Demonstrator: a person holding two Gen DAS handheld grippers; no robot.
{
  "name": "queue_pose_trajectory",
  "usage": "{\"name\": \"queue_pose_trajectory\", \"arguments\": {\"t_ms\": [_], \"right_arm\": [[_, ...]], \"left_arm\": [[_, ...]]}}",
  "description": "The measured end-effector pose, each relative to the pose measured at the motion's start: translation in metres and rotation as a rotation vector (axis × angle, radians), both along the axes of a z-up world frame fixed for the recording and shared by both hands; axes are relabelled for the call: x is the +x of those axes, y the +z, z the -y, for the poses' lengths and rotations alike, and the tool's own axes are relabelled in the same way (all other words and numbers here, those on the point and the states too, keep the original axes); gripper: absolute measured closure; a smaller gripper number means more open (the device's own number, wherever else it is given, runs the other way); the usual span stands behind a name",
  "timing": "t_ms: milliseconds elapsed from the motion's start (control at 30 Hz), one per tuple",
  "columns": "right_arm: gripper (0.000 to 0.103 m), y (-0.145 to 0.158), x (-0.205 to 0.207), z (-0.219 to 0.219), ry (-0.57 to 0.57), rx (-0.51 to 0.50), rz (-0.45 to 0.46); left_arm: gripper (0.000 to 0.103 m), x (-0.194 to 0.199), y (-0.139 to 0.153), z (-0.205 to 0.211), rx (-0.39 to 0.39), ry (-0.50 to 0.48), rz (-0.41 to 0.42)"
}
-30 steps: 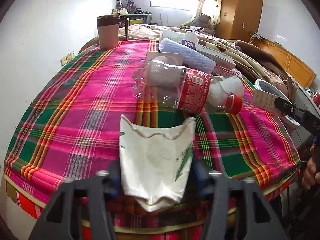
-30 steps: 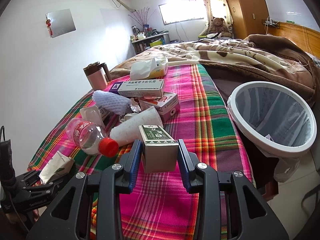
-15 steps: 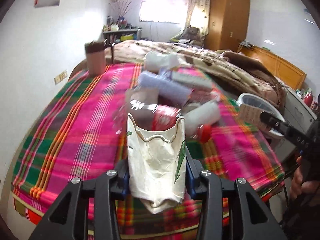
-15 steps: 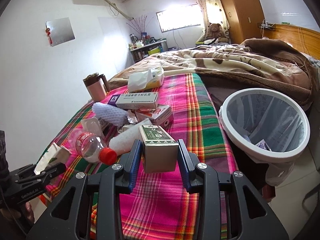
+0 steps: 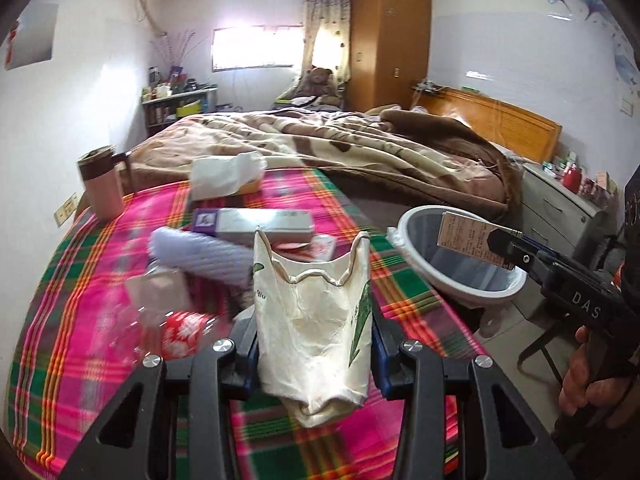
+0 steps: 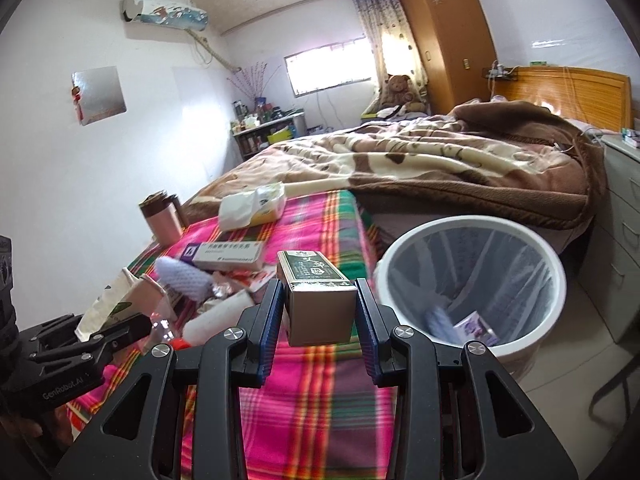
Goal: Collect trash
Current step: 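Lift the paper bag and green box and carry them toward the wastebasket, then open the right tool over the wastebasket while the left tool releases the paper bag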
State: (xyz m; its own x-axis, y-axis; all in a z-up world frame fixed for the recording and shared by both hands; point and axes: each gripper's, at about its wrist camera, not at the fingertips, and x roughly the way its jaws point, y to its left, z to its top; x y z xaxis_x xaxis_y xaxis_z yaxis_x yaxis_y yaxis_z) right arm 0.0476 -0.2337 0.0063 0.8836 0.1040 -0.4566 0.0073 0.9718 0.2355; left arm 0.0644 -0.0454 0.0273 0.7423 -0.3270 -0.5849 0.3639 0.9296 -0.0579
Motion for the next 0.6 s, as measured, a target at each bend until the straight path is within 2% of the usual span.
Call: {"name": "queue_pose_trajectory", "arguments": {"t_ms": [300,600], "right_arm": [[0.067,-0.001,0.004,0.042,-0.132,-0.015,-0.019],[0.067,-0.007,0.012,0.073,-0.217,-0.034,-0.058]], "left_arm": [[0.059,0.023,0.003,0.060,-0.043,-0.133,-0.009],[0.058,0.039,0.000,0.111,-0.044,-0.212,-0.029]]}}
